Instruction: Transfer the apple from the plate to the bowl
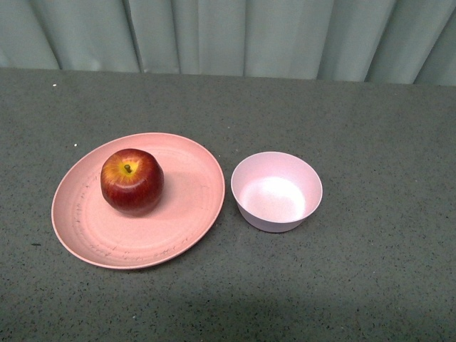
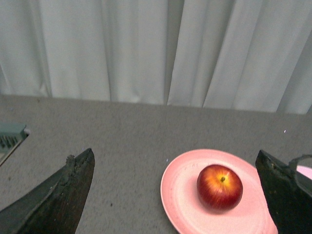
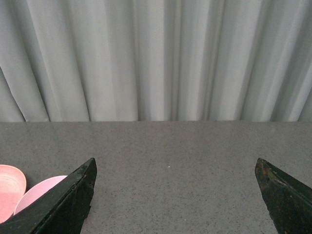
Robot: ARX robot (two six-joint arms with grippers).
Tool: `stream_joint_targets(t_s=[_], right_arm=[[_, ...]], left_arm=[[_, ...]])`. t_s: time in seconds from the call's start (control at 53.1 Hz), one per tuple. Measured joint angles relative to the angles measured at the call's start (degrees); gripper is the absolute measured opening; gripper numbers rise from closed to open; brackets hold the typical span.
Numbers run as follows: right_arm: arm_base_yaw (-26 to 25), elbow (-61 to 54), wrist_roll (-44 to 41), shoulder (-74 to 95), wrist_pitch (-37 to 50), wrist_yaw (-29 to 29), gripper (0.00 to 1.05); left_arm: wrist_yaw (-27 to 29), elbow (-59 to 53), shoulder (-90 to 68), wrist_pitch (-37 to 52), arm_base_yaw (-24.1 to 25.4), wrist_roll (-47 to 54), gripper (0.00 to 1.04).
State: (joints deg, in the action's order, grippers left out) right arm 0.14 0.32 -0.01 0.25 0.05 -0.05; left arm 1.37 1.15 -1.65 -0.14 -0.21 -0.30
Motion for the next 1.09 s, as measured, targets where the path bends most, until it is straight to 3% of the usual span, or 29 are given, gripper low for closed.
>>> stream_joint_targets(t_s=[0.188,0.528,0.754,1.093], right_arm=[[0.0,0.0,0.0,0.0,0.0,0.0,0.95],[0.0,0.0,0.0,0.0,0.0,0.0,0.95],[0.0,0.0,0.0,0.0,0.0,0.0,0.95],[0.0,0.0,0.0,0.0,0.0,0.0,0.95]], left_arm=[[-0.4,1.8,-18.2,13.0,0.6,-1.3,0.98],[2.6,14.0,-63.2,38.1,-7.7,-3.2,0.98],[2.6,22.8,-84.8,41.6,-11.5,-3.4,0.98],[1.7,29.5,-97.0,40.8,-15.3,-3.4,0.98]])
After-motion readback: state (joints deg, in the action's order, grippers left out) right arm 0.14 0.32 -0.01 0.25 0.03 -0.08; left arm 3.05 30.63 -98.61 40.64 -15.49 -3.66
